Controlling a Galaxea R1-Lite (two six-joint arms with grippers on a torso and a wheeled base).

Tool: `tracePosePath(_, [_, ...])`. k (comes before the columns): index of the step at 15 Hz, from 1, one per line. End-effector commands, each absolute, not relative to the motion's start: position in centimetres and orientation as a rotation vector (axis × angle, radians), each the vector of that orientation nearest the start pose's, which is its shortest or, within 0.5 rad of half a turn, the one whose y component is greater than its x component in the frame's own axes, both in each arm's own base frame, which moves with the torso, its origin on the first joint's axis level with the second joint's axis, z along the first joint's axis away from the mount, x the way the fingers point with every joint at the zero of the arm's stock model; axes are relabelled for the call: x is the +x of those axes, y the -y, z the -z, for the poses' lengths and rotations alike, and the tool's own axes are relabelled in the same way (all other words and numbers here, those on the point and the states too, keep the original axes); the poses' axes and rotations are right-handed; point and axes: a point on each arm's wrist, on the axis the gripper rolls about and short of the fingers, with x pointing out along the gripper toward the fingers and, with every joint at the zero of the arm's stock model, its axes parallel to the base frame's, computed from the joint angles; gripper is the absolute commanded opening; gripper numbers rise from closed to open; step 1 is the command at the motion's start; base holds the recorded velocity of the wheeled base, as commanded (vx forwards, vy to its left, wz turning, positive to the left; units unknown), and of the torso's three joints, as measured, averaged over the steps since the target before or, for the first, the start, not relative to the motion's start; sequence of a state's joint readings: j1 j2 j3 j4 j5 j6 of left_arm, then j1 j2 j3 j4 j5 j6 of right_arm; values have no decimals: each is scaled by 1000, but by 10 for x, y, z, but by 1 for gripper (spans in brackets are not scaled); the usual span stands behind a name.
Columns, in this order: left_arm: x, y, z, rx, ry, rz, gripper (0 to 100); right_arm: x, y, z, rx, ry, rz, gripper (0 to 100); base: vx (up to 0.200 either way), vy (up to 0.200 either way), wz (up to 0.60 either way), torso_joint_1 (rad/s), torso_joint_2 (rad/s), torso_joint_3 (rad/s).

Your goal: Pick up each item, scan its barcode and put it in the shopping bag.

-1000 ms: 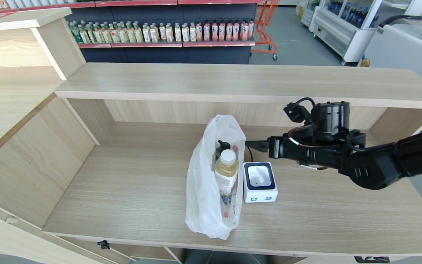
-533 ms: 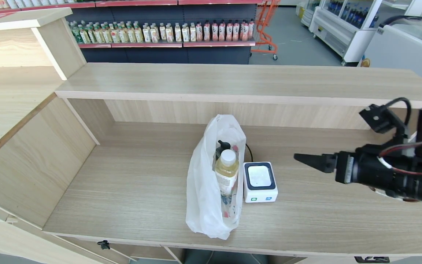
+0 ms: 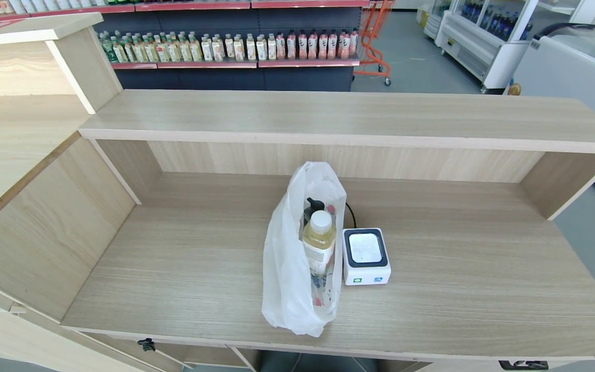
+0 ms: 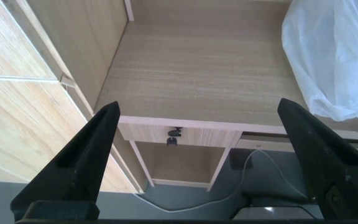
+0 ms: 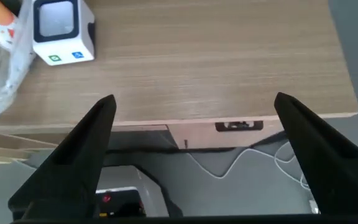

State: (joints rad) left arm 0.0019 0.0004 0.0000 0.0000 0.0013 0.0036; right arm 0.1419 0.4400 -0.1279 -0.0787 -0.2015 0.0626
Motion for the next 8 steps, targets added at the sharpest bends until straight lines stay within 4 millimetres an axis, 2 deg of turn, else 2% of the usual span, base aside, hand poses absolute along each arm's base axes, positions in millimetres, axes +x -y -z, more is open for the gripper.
tracePosePath(1, [-23,0,-75,3,0,-5,100,-16,7,-78,2,-82,191,100,0,0,0,0,0,0])
tracePosePath(8, [-23,0,-75,5,0,-3,100,-18,3,-74,57,-108,86,100,0,0,0,0,0,0])
